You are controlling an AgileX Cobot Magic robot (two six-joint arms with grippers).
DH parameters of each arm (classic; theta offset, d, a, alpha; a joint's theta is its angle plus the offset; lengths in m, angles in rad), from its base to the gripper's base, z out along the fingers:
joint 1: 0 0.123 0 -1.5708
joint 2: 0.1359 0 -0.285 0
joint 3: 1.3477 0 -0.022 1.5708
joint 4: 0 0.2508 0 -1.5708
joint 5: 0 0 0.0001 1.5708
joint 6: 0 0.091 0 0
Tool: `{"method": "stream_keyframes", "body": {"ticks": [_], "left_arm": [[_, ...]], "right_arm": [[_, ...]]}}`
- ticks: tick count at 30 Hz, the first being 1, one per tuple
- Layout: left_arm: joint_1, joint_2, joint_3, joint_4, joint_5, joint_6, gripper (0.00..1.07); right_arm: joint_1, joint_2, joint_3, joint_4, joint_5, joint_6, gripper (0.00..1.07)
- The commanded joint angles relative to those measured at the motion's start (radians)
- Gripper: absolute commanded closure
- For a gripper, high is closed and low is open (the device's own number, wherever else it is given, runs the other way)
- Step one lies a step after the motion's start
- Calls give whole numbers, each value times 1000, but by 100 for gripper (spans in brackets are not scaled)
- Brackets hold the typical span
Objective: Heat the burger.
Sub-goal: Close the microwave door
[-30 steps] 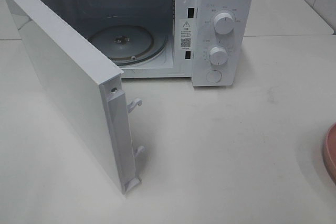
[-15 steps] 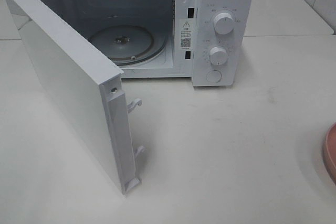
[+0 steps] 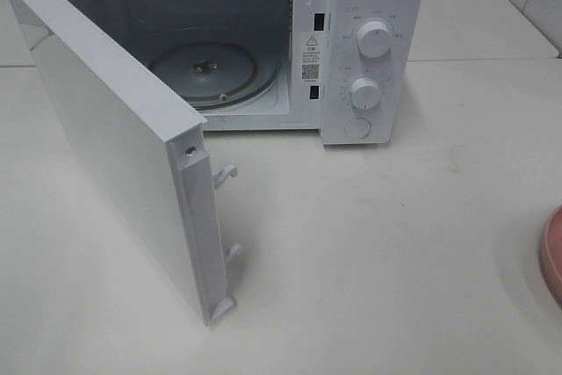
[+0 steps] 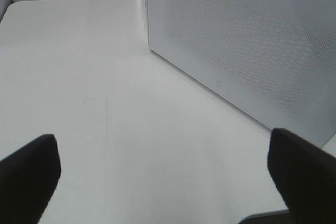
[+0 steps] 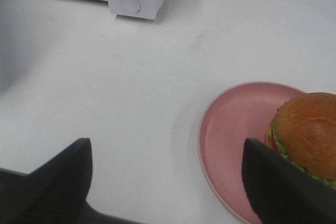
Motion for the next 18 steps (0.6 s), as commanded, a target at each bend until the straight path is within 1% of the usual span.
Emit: {"method": "stream_keyframes", "body": {"ticks": [1, 2, 18], "left_arm": [[3, -20, 3, -5, -11, 0, 6], [3, -20, 3, -5, -11, 0, 6], [3, -20, 3, -4, -11, 0, 6]], "right_arm": [[-58, -69, 1, 11, -4, -25, 31], [-73, -75, 1, 11, -4, -24, 31], [-75, -75, 1, 11, -4, -22, 31]]}}
